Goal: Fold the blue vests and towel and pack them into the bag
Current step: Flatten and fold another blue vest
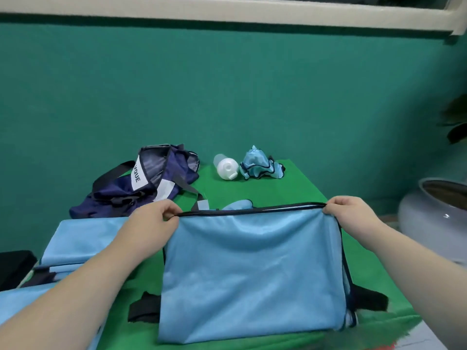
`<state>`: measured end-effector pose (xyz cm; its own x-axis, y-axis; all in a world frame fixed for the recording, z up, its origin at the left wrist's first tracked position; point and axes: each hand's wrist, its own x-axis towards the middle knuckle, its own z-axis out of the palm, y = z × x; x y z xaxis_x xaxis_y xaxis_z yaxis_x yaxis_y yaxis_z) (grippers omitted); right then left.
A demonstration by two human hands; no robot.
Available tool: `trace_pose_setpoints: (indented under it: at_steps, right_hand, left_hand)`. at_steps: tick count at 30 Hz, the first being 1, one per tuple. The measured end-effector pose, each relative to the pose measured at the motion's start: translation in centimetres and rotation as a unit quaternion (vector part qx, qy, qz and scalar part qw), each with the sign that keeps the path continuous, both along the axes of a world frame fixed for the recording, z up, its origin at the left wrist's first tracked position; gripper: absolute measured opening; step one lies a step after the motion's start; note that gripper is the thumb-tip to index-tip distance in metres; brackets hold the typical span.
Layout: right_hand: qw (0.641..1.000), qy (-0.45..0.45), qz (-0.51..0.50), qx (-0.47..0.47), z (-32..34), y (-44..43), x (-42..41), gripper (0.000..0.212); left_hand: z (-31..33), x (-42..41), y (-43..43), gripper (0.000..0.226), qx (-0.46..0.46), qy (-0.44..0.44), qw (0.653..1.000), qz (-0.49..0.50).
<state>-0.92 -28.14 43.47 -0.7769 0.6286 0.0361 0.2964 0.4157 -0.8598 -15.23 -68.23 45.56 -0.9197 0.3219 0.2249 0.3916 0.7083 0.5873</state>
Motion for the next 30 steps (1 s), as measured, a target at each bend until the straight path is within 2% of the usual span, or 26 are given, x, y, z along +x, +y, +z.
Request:
trace_pose_setpoints:
  at_steps: [8,12,14,16,17,19,24,28,30]
  right_hand:
    - [0.996,-0.050,-0.063,0.037,-4.2,3.6,-10.2,0.018]
    - [0.982,-0.134,-0.047,0.124,-6.4,4.5,-13.4,0.014]
    - [0.967,-0.178,-0.025,0.178,-7.5,4.4,-13.8,0.029]
    - [0.959,-0.181,-0.005,0.219,-8.3,3.7,-13.2,0.045]
    - [0.958,-0.168,0.009,0.234,-8.4,2.9,-12.5,0.046]
    - [0.962,-0.133,0.034,0.237,-8.6,1.3,-10.3,0.037]
    - [0.975,-0.074,0.060,0.201,-9.4,-2.4,-3.1,0.019]
    - [0.974,-0.053,0.033,0.216,-10.5,-4.3,2.4,0.017]
    - [0.965,-0.049,0.017,0.259,-10.9,-4.9,4.5,0.017]
  left_hand:
    - [-3.4,-10.2,5.9,0.018,-0.033,-0.014,0.999,0.019]
    - [-6.2,-13.5,7.5,0.024,-0.044,-0.034,0.998,0.023]
    - [-7.4,-13.6,7.8,0.032,-0.048,-0.026,0.998,0.024]
    - [-8.2,-12.5,7.6,0.031,-0.030,-0.011,0.999,0.017]
    - [-8.5,-11.4,7.2,0.026,-0.017,-0.002,1.000,0.006]
    - [-9.2,-8.8,6.0,0.017,-0.005,0.017,1.000,-0.022]
    - [-11.5,-1.5,2.9,0.010,-0.007,0.047,0.993,-0.110]
    - [-13.9,3.2,1.9,0.017,-0.034,0.078,0.984,-0.157]
    - [-14.5,4.8,1.7,0.026,-0.061,0.112,0.977,-0.173]
